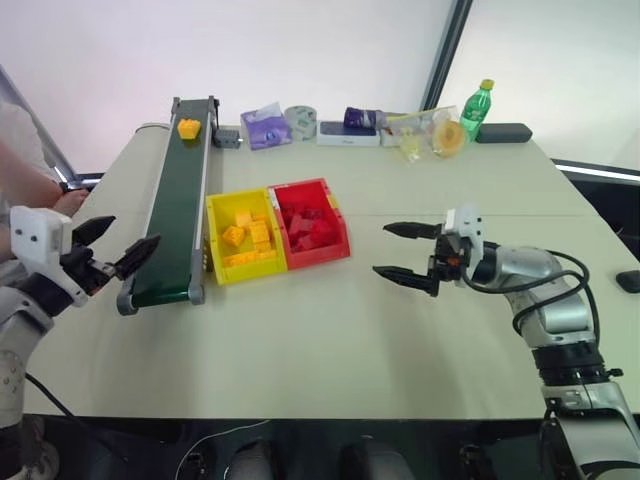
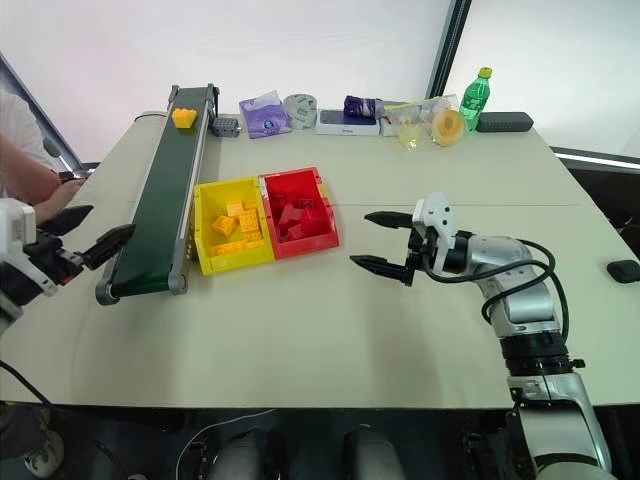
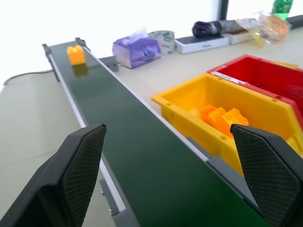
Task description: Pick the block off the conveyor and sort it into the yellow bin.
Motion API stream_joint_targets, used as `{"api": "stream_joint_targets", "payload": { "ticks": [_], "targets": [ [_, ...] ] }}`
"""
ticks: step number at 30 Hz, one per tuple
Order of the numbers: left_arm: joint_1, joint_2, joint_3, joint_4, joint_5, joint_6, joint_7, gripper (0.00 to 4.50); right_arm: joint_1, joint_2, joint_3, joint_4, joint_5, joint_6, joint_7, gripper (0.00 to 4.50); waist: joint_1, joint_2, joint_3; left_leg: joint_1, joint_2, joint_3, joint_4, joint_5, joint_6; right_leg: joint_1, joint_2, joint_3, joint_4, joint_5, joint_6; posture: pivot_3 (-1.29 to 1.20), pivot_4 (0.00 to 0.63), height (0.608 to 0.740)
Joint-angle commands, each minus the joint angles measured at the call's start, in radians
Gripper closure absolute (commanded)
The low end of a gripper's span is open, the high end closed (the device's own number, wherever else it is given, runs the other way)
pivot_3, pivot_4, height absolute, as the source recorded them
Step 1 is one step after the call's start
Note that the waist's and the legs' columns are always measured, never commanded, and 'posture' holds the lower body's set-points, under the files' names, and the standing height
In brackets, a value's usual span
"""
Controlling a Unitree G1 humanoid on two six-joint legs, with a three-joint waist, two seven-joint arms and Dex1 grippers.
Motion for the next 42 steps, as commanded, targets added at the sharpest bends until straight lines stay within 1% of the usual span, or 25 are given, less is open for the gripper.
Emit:
{"api": "stream_joint_targets", "payload": {
  "ticks": [1,5,9,12,14,15,18,21,42],
  "targets": [
    [-0.020,-0.012,0.047,-0.063,-0.014,-0.005,0.061,0.06,-0.024,0.009,-0.011,-0.011,0.006,-0.021,0.001,0.00,0.000,0.000,0.000,0.000,0.000,0.000,0.000,0.000,0.000,0.000,0.000,0.000,0.000,0.000,0.000,0.00,0.150,0.740],
    [-0.021,-0.039,0.049,-0.116,-0.028,0.060,0.162,0.06,-0.025,0.015,-0.010,-0.016,0.008,-0.019,0.000,0.00,0.001,0.000,0.000,0.000,0.000,0.000,0.000,0.000,0.000,0.000,0.000,0.000,0.000,0.000,0.000,0.00,0.150,0.740],
    [-0.029,-0.028,-0.011,-0.170,0.021,0.154,0.264,0.06,-0.030,0.021,-0.004,-0.008,0.004,-0.023,0.004,0.00,0.001,0.000,0.000,0.000,0.000,0.000,0.000,0.000,0.000,0.000,0.000,0.000,0.000,0.000,0.000,0.00,0.150,0.740],
    [-0.089,-0.051,-0.020,-0.185,0.012,0.243,0.373,0.06,-0.036,0.024,-0.002,-0.001,0.003,-0.025,0.005,0.00,0.003,0.000,0.000,0.000,0.000,0.000,0.000,0.000,0.000,0.000,0.000,0.000,0.000,0.000,0.000,0.00,0.150,0.740],
    [-0.127,-0.090,-0.004,-0.184,-0.009,0.302,0.450,0.06,-0.038,0.026,0.000,0.001,0.002,-0.026,0.006,0.00,0.004,0.000,0.000,0.000,0.000,0.000,0.001,0.000,0.000,0.001,0.000,0.000,0.000,0.000,0.000,0.00,0.150,0.740],
    [-0.122,-0.086,-0.019,-0.193,0.007,0.304,0.448,0.06,-0.038,0.027,0.000,0.001,0.002,-0.026,0.006,0.00,0.004,0.000,0.000,0.000,0.000,-0.001,0.001,0.000,0.000,0.001,0.000,0.000,0.000,0.000,0.000,0.00,0.150,0.740],
    [-0.113,-0.084,-0.030,-0.206,-0.003,0.339,0.443,0.06,-0.035,0.029,0.000,0.000,0.001,-0.028,0.005,0.00,0.001,0.000,0.000,0.000,0.000,0.000,0.001,0.000,0.000,0.001,0.001,0.000,0.000,0.000,0.000,0.00,0.150,0.740],
    [-0.122,-0.091,-0.012,-0.197,-0.030,0.372,0.441,0.06,-0.032,0.030,0.001,-0.003,0.002,-0.029,0.003,0.00,0.000,0.000,0.000,0.000,0.000,0.000,0.000,0.000,0.000,0.000,0.001,0.000,0.000,0.000,0.000,0.00,0.150,0.740],
    [-0.142,-0.054,-0.019,-0.169,-0.037,0.405,0.391,0.06,-0.022,0.030,-0.003,-0.009,0.005,-0.029,-0.005,0.00,0.002,0.000,0.000,0.000,0.000,0.000,0.001,0.000,0.000,0.001,0.001,0.000,0.000,0.000,0.000,0.00,0.150,0.740]
  ]
}}
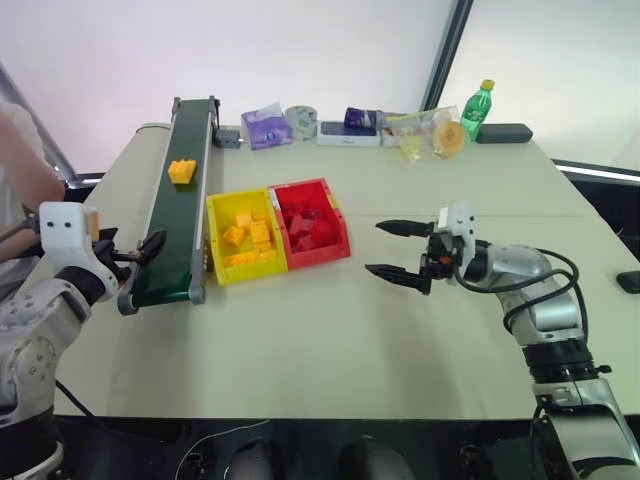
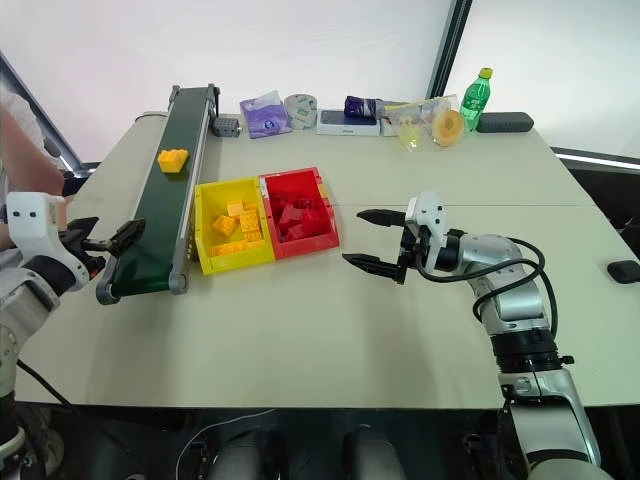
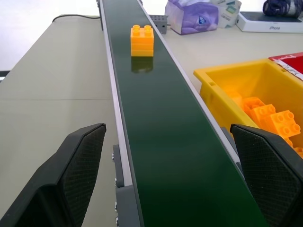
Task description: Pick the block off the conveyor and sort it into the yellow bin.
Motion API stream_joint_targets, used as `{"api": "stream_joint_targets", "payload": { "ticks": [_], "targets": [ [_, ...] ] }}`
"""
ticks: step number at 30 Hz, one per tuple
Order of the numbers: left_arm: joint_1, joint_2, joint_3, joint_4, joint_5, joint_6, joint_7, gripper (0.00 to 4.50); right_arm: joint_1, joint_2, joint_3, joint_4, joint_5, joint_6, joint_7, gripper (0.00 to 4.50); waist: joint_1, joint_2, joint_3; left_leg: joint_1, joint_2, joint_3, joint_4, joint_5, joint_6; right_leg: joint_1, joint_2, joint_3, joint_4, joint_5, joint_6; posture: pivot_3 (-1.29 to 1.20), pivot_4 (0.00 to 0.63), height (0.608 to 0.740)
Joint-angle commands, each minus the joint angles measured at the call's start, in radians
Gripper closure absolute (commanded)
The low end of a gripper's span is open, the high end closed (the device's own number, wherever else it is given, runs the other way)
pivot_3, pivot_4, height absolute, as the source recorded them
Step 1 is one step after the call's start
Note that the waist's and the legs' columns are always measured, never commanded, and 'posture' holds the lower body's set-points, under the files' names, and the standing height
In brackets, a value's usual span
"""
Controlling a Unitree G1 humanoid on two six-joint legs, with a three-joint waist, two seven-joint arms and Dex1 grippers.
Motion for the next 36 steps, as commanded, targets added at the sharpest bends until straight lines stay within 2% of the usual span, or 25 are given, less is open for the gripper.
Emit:
{"api": "stream_joint_targets", "payload": {
  "ticks": [1,7,15,24,30,36],
  "targets": [
    [-0.024,0.019,0.014,-0.010,0.004,-0.011,-0.007,0.06,-0.006,-0.001,-0.018,-0.020,0.008,-0.012,-0.002,0.00,0.001,0.000,0.000,0.000,0.000,0.000,0.000,0.000,0.000,0.000,0.000,0.000,0.000,0.000,0.000,0.00,0.150,0.740],
    [-0.018,0.012,0.005,-0.022,0.007,-0.011,-0.007,0.06,-0.003,-0.004,-0.018,-0.028,0.010,-0.006,-0.002,0.00,0.000,0.000,0.000,0.000,0.000,0.000,0.000,0.000,0.000,0.000,0.000,0.000,0.000,0.000,0.000,0.00,0.150,0.740],
    [-0.003,0.047,0.018,-0.006,0.012,-0.018,-0.052,0.06,0.001,-0.007,-0.016,-0.030,0.010,-0.002,0.001,0.00,0.000,0.000,0.000,0.000,0.000,0.000,0.000,0.000,0.000,0.000,0.000,0.000,0.000,0.000,0.000,0.00,0.150,0.740],
    [-0.040,-0.117,-0.061,-0.073,0.074,0.001,0.143,0.06,0.004,-0.006,-0.015,-0.037,0.011,0.000,-0.001,0.00,0.003,0.000,0.000,0.000,0.000,0.000,0.001,0.000,0.000,0.001,0.000,0.000,0.000,0.000,0.000,0.00,0.150,0.740],
    [0.010,-0.172,-0.085,-0.143,0.077,0.010,0.182,0.06,0.011,-0.012,-0.019,-0.044,0.013,0.004,-0.001,0.00,-0.002,0.000,0.000,0.000,0.000,0.000,0.000,0.000,0.000,0.000,0.000,0.000,0.000,0.000,0.000,0.00,0.150,0.740],
    [0.039,-0.188,-0.085,-0.184,0.102,0.019,0.211,0.06,0.013,-0.013,-0.019,-0.046,0.013,0.008,0.000,0.00,0.002,0.000,0.000,0.000,0.000,-0.001,0.001,0.000,0.000,0.001,0.000,0.000,0.000,0.000,0.000,0.00,0.150,0.740]
  ]
}}
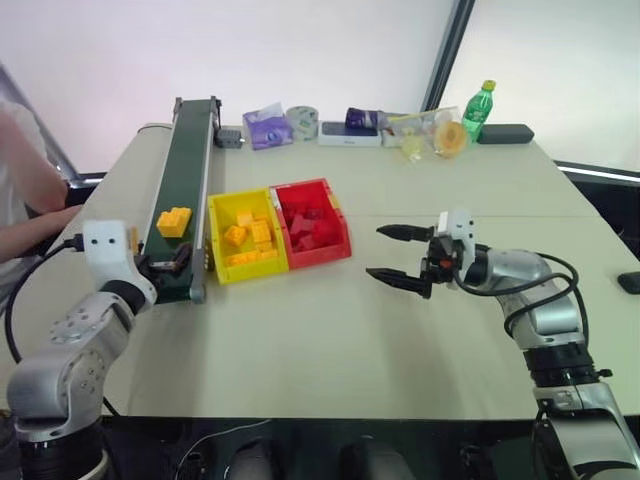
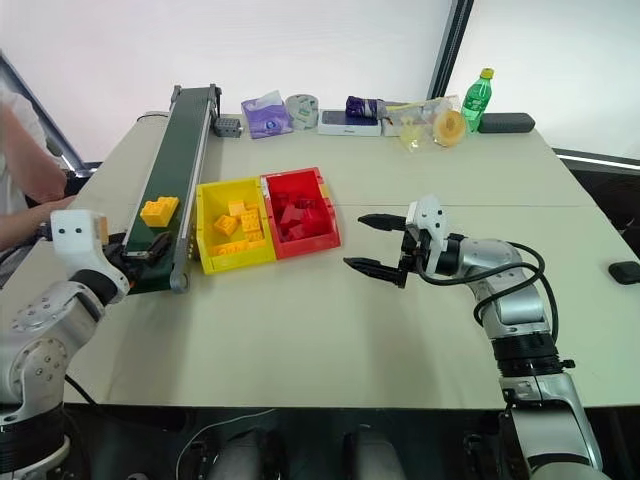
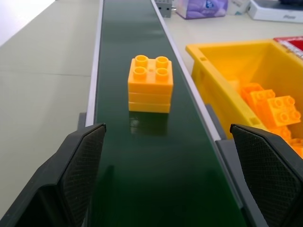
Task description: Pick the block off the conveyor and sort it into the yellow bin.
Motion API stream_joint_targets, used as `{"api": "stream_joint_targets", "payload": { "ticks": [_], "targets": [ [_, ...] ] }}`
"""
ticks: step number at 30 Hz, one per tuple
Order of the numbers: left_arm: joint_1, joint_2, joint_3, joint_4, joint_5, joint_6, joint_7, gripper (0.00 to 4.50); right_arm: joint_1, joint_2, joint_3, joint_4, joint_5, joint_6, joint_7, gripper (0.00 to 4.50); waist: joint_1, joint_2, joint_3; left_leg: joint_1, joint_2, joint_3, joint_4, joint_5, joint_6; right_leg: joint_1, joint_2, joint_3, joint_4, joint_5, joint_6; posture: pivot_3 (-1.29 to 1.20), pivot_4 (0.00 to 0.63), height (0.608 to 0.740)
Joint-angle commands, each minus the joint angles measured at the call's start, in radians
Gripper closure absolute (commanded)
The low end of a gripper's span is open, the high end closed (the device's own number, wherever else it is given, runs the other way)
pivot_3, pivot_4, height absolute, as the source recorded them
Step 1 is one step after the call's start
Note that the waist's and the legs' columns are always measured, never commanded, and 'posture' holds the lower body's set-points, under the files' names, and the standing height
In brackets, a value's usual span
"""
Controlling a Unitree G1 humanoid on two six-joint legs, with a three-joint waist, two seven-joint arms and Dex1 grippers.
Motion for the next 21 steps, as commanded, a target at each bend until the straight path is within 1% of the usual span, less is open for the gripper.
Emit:
{"api": "stream_joint_targets", "payload": {
  "ticks": [1,6,10,11,13,14,17,18,21],
  "targets": [
    [0.015,0.007,0.032,-0.048,0.010,-0.008,0.002,0.06,-0.009,-0.011,-0.019,-0.039,0.012,-0.003,0.001,0.00,-0.001,0.000,0.000,0.000,0.000,0.000,0.000,0.000,0.000,0.000,0.000,0.000,0.000,0.000,0.000,0.00,0.150,0.740],
    [0.029,0.018,0.030,-0.037,0.011,-0.004,-0.019,0.06,-0.015,-0.009,-0.017,-0.033,0.011,-0.003,0.004,0.00,-0.001,0.000,0.000,0.000,0.000,0.000,0.000,0.000,0.000,0.000,0.000,0.000,0.000,0.000,0.000,0.00,0.150,0.740],
    [0.045,-0.007,0.042,-0.031,-0.027,0.028,-0.030,0.06,-0.016,-0.009,-0.016,-0.034,0.010,-0.003,0.004,0.00,-0.001,0.000,0.000,0.000,0.000,0.000,0.000,0.000,0.000,0.000,0.000,0.000,0.000,0.000,0.000,0.00,0.150,0.740],
    [0.043,-0.020,0.059,-0.032,-0.053,0.036,-0.035,0.29,-0.014,-0.010,-0.018,-0.036,0.011,-0.003,0.005,0.00,-0.002,0.000,0.000,0.000,0.000,0.000,0.000,0.000,0.000,0.000,0.000,0.000,0.000,0.000,0.000,0.00,0.150,0.740],
    [0.044,-0.014,0.068,-0.029,-0.046,0.026,-0.038,0.96,-0.010,-0.013,-0.020,-0.038,0.012,-0.002,0.005,0.00,-0.001,0.000,0.000,0.000,0.000,0.000,0.000,0.000,0.000,0.000,0.000,0.000,0.000,0.000,0.000,0.00,0.150,0.740],
    [0.045,-0.010,0.070,-0.027,-0.042,0.028,-0.037,1.40,-0.009,-0.014,-0.021,-0.038,0.012,-0.002,0.005,0.00,-0.001,0.000,0.000,0.000,0.000,0.000,0.000,0.000,0.000,0.000,0.000,0.000,0.000,0.000,0.000,0.00,0.150,0.740],
    [0.039,-0.003,0.075,-0.024,-0.036,0.016,-0.039,3.02,-0.009,-0.014,-0.022,-0.037,0.011,-0.003,0.005,0.00,-0.001,0.000,0.000,0.000,0.000,0.000,0.000,0.000,0.000,0.000,0.000,0.000,0.000,0.000,0.000,0.00,0.150,0.740],
    [0.034,0.003,0.076,-0.028,-0.028,0.009,-0.037,3.21,-0.010,-0.014,-0.022,-0.036,0.011,-0.003,0.004,0.00,-0.001,0.000,0.000,0.000,0.000,0.000,0.000,0.000,0.000,0.000,0.000,0.000,0.000,0.000,0.000,0.00,0.150,0.740],
    [0.008,0.001,0.090,-0.039,-0.036,-0.006,-0.030,3.18,-0.010,-0.015,-0.022,-0.036,0.010,-0.004,0.006,0.00,-0.001,0.000,0.000,0.000,0.000,0.000,0.000,0.000,0.000,0.000,0.000,0.000,0.000,0.000,0.000,0.00,0.150,0.740]
  ]
}}
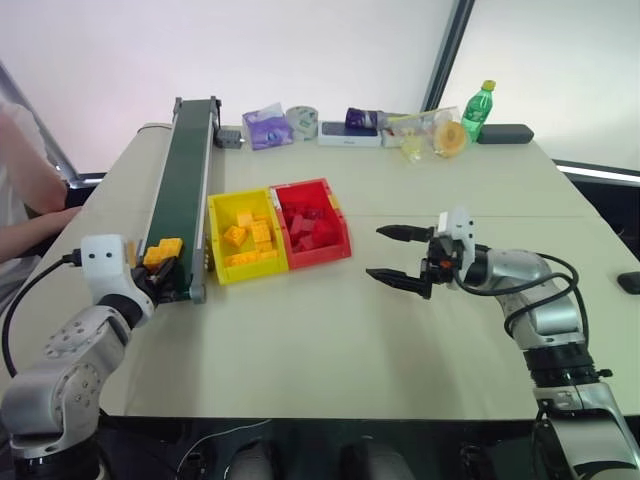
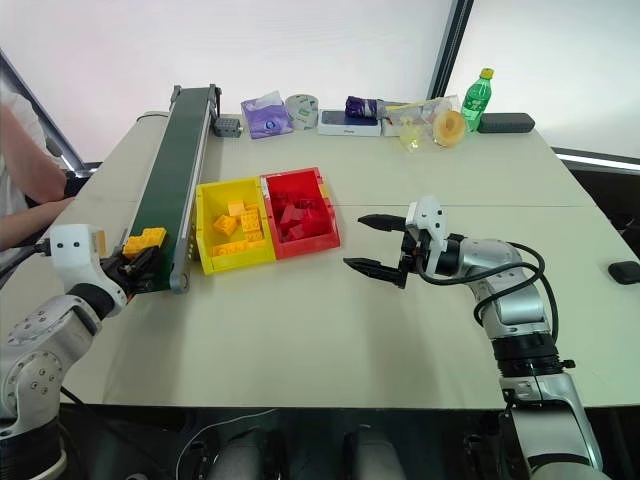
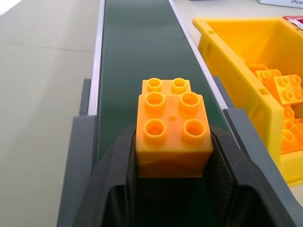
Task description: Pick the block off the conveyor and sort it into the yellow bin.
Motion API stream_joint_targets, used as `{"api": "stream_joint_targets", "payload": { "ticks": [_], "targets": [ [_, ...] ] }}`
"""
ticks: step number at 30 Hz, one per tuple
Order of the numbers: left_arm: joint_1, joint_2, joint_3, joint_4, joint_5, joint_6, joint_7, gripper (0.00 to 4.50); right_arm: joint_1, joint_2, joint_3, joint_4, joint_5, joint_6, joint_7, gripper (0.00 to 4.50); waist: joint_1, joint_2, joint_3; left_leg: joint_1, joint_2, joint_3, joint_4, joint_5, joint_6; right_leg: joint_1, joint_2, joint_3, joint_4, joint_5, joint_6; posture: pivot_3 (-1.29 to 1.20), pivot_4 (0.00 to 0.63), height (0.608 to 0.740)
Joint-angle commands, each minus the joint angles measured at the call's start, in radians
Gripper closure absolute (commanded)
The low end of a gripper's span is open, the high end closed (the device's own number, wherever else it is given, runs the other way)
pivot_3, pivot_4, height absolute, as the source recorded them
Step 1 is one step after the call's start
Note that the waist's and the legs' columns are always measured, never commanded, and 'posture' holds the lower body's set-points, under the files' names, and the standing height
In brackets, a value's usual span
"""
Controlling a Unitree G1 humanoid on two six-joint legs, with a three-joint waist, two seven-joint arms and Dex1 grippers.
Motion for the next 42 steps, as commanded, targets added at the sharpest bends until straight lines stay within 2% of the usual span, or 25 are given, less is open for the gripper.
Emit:
{"api": "stream_joint_targets", "payload": {
  "ticks": [1,7,10,17,20,22,23,26,27,29,31,35,39,42],
  "targets": [
    [-0.050,0.003,0.053,-0.036,-0.015,-0.049,0.000,3.18,-0.011,-0.015,-0.022,-0.036,0.010,-0.007,0.003,0.00,0.001,0.000,0.000,0.000,0.000,0.000,0.000,0.000,0.000,0.000,0.000,0.000,0.000,0.000,0.000,0.00,0.150,0.740],
    [-0.115,0.037,-0.012,-0.083,-0.066,-0.056,-0.089,3.18,-0.009,-0.024,-0.027,-0.052,0.021,0.007,0.007,0.00,0.001,0.000,0.000,0.000,0.000,0.000,0.000,0.000,0.000,0.000,0.000,0.000,0.000,0.000,0.000,0.00,0.150,0.740],
    [-0.172,0.026,-0.075,-0.040,-0.069,-0.050,-0.107,3.18,-0.007,-0.028,-0.032,-0.074,0.034,0.021,0.009,0.00,0.001,0.000,0.000,0.000,0.000,0.000,0.000,0.000,0.000,0.000,0.000,0.000,0.000,0.000,0.000,0.00,0.150,0.740],
    [-0.305,-0.076,-0.228,0.132,0.071,-0.107,-0.014,3.18,0.003,-0.023,-0.035,-0.087,0.027,0.025,-0.019,0.00,0.002,0.000,0.000,0.000,-0.001,0.000,0.000,0.000,0.000,0.001,0.001,0.000,0.000,0.000,0.000,0.00,0.150,0.740],
    [-0.324,-0.134,-0.244,0.165,0.087,-0.112,0.012,3.18,0.011,-0.024,-0.037,-0.095,0.030,0.027,-0.026,0.00,0.000,0.000,0.000,0.000,-0.001,0.000,0.000,0.000,0.000,0.001,0.001,0.000,0.000,0.000,0.000,0.00,0.150,0.740],
    [-0.325,-0.166,-0.236,0.181,0.068,-0.122,0.000,2.13,0.014,-0.025,-0.038,-0.097,0.029,0.027,-0.031,0.00,0.000,0.000,0.000,0.000,-0.001,0.000,0.000,0.000,0.000,0.001,0.001,0.000,0.000,0.000,0.000,0.00,0.150,0.740],
    [-0.324,-0.174,-0.232,0.184,0.075,-0.127,0.007,1.76,0.014,-0.026,-0.039,-0.098,0.028,0.026,-0.033,0.00,0.000,0.000,0.000,0.000,-0.001,0.000,0.000,0.000,0.000,0.001,0.001,0.000,0.000,0.000,0.000,0.00,0.150,0.740],
    [-0.326,-0.153,-0.240,0.193,0.117,-0.124,0.014,0.22,0.019,-0.027,-0.040,-0.100,0.029,0.024,-0.038,0.00,-0.001,0.000,0.000,0.000,-0.001,0.000,0.000,0.000,0.000,0.001,0.001,0.000,0.000,0.000,0.000,0.00,0.150,0.740],
    [-0.329,-0.147,-0.237,0.186,0.112,-0.127,0.000,0.02,0.019,-0.026,-0.039,-0.099,0.029,0.023,-0.038,0.00,0.000,0.000,0.000,0.000,-0.001,0.000,0.000,0.000,0.000,0.001,0.001,0.000,0.000,0.000,0.000,0.00,0.150,0.740],
    [-0.329,-0.140,-0.219,0.162,0.100,-0.136,-0.015,0.02,0.018,-0.025,-0.037,-0.097,0.029,0.021,-0.038,0.00,0.001,0.000,0.000,0.000,-0.001,0.000,0.000,0.000,0.000,0.001,0.001,0.000,0.000,0.000,0.000,0.00,0.150,0.740],
    [-0.300,-0.091,-0.194,0.115,0.080,-0.161,-0.083,0.02,0.015,-0.024,-0.036,-0.094,0.029,0.020,-0.038,0.00,0.001,0.000,0.000,0.000,-0.001,0.000,0.000,0.000,0.000,0.001,0.001,0.000,0.000,0.000,0.000,0.00,0.150,0.740],
    [-0.240,-0.003,-0.033,0.087,-0.041,-0.138,-0.184,0.02,0.012,-0.027,-0.035,-0.081,0.027,0.015,-0.029,0.00,-0.004,0.000,0.000,0.000,0.000,0.000,0.000,0.000,0.000,0.000,0.001,0.000,0.000,0.000,0.000,0.00,0.150,0.740],
    [-0.134,0.152,0.099,0.089,-0.084,-0.145,-0.312,0.02,0.000,-0.032,-0.032,-0.064,0.024,0.009,-0.016,0.00,-0.005,0.000,0.000,0.000,0.000,0.000,-0.001,0.000,0.000,0.000,0.001,0.000,0.000,0.000,0.000,0.00,0.150,0.740],
    [-0.048,0.214,0.174,0.110,-0.101,-0.174,-0.396,0.02,-0.010,-0.033,-0.028,-0.051,0.021,0.006,-0.005,0.00,-0.001,0.000,0.000,0.000,0.000,0.000,-0.001,0.000,0.000,0.000,0.000,0.000,0.000,0.000,0.000,0.00,0.150,0.740]
  ]
}}
